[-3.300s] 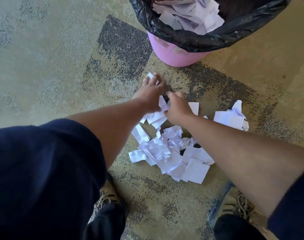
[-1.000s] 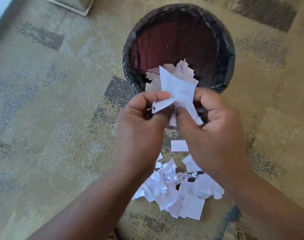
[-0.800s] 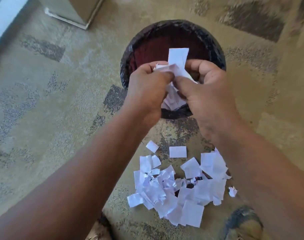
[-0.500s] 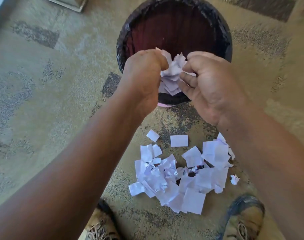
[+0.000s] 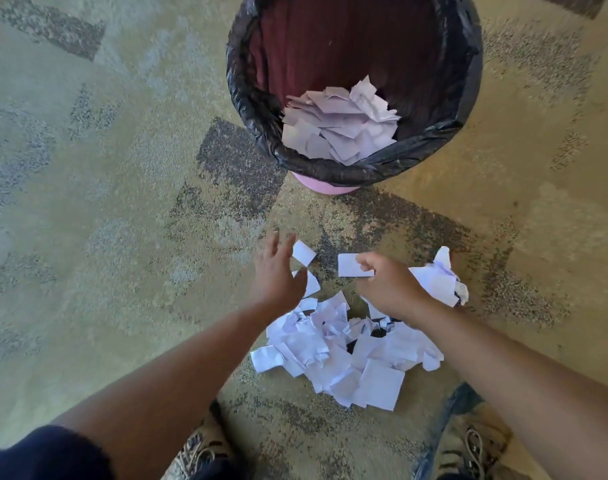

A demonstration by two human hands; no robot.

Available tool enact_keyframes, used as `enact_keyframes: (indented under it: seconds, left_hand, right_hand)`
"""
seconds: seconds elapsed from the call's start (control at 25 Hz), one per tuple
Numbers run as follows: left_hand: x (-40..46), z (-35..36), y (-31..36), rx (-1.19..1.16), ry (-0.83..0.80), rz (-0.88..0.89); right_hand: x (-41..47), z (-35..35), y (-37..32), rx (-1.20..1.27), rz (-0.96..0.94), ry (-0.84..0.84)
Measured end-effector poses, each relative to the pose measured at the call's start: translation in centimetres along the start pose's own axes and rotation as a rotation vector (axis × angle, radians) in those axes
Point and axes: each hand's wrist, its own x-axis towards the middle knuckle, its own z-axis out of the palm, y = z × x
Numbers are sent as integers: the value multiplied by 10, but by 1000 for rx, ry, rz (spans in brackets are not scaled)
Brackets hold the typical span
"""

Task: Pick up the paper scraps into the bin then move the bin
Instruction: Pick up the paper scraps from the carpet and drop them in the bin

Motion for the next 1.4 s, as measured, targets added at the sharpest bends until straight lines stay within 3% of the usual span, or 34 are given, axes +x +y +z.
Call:
enact_keyframes:
  seconds: [0.2, 0.4, 0.56, 0.68, 0.8, 0.92, 1.0, 1.12, 1.28, 1.4]
  left_hand:
    - [32, 18, 5, 400, -125, 215]
    - [52, 24, 2, 258, 29, 129]
    - [53, 27, 1, 321, -33, 123]
    - [54, 27, -3, 392, -34, 162]
    - [53, 26, -4, 324, -29, 143]
    - [43, 22, -2, -39, 107, -117]
    - [26, 21, -9, -228, 148, -311]
    - [-1, 33, -33, -391, 75, -548]
    - [-26, 43, -38, -588, -7, -541]
    - [-37, 55, -37, -598, -17, -532]
  right_hand:
    - [46, 30, 39, -456, -52, 49]
    - [54, 48, 33, -487, -18, 92]
    - [53, 42, 38, -755, -132, 182]
    - [52, 41, 38, -807, -197, 148]
    - [50, 44, 43, -526, -125, 109]
    - [42, 50, 46, -121, -22, 108]
    - [33, 60, 45, -74, 24, 151]
    - [17, 82, 49, -62, 153, 161]
    - [9, 111, 50, 54, 186, 36]
    - [1, 125, 42, 238, 195, -66]
